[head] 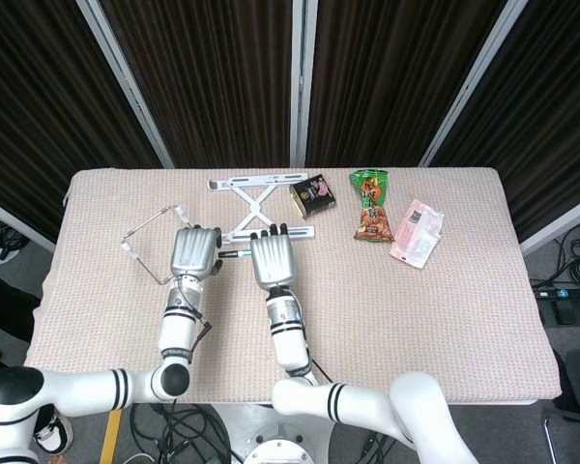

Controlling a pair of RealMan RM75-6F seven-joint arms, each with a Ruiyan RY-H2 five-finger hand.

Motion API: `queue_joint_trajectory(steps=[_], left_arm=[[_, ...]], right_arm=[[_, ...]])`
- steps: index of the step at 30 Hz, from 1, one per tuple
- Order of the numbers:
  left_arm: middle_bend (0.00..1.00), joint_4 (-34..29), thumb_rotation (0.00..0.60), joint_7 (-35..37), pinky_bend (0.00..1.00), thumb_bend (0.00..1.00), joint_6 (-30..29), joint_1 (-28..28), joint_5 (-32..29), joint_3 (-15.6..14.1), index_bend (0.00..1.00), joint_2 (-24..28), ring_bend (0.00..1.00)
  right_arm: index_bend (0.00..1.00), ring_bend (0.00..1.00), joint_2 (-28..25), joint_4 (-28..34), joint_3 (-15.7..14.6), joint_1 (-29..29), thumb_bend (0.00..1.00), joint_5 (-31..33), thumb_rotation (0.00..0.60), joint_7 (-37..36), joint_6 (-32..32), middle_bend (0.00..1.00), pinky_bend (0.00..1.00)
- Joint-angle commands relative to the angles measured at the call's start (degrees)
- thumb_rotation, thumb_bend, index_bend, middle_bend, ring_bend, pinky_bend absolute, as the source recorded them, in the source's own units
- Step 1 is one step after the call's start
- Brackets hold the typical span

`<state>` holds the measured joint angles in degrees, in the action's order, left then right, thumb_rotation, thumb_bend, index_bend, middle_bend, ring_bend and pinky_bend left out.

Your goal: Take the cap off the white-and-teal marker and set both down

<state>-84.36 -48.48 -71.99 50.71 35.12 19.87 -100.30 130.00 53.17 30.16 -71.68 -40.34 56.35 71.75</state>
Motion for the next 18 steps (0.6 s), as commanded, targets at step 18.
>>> queue_joint_trajectory(steps=[18], left_arm=[[0.64,3.57,0.6,1.42,0.58,0.28,0.24,0.77,1.12,0.07,0.6,-2.09,0.52]], right_arm=[[0.56,0.29,0.0,-1.04,-1.8,-1.12,0.33,2.26,0.6,-1.15,0.08,0.55,0.28]])
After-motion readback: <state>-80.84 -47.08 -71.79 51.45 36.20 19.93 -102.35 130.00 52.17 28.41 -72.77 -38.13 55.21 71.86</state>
